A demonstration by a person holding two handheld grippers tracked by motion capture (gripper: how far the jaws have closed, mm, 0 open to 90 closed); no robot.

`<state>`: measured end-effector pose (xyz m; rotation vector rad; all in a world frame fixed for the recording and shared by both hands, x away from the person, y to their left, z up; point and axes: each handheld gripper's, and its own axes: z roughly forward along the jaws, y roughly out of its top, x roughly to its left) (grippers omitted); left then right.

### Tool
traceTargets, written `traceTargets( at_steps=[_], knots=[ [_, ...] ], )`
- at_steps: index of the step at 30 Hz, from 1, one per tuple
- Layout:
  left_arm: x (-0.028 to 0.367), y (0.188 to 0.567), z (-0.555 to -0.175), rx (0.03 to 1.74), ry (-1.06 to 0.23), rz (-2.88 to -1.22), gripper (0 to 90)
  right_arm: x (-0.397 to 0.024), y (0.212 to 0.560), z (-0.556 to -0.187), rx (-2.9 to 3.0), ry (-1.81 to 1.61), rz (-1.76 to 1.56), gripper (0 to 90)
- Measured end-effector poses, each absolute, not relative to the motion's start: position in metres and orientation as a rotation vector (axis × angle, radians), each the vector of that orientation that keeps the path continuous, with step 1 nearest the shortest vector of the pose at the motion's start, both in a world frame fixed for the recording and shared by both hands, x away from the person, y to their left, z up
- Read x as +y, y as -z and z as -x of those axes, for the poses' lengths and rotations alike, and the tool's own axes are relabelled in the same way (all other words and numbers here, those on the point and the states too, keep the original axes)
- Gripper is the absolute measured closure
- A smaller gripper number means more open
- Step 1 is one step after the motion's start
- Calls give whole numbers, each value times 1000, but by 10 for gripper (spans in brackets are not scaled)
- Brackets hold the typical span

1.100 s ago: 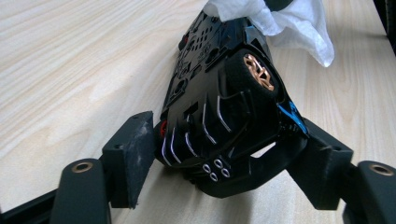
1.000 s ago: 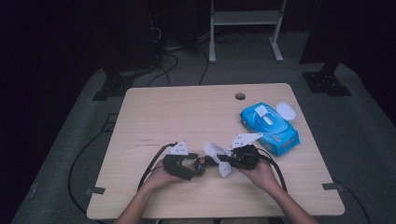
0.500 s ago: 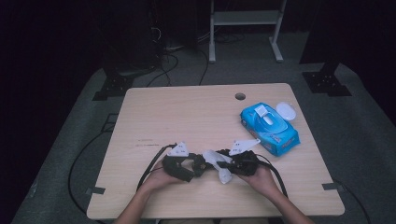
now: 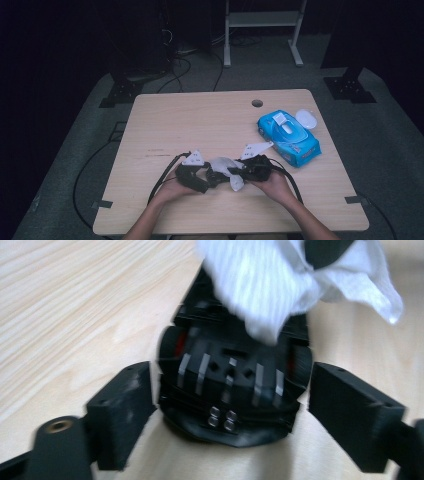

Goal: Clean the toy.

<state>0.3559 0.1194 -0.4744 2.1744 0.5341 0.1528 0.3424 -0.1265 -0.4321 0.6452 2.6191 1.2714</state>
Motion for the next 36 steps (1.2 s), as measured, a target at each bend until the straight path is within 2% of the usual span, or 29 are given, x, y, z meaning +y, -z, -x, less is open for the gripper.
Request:
traceTargets(
  at_steps=[2,5,7,9,12,15,18,20,23,29,36],
  knots=[
    [118,474,-356,531,-149,-2167,149,-121,435,-347,2655,-1223,-629,776],
    [116,476,-357,521,-133,-2179,156,-119,437,-348,2659,-1187,-636,597],
    [115,476,-357,514,-132,-2190,159,-122,436,-347,2658,-1171,-630,535],
    [115,476,-356,490,-149,-2188,214,-126,433,-345,2642,-1176,-634,462],
    [114,474,-353,464,-173,-2189,230,-135,428,-342,2595,-1213,-645,446],
    [113,474,-350,446,-194,-2199,238,-143,420,-339,2514,-1275,-642,477],
    [113,475,-350,436,-204,-2199,239,-142,418,-338,2483,-1314,-618,577],
    [113,475,-349,422,-220,-2205,239,-134,424,-340,2517,-1262,-605,679],
    [115,477,-350,439,-197,-2213,238,-123,433,-342,2564,-1246,-584,734],
    [114,477,-348,415,-219,-2219,243,-111,438,-345,2589,-1267,-579,775],
    [114,477,-347,396,-245,-2226,246,-92,450,-348,2648,-1278,-618,771]
  ],
)
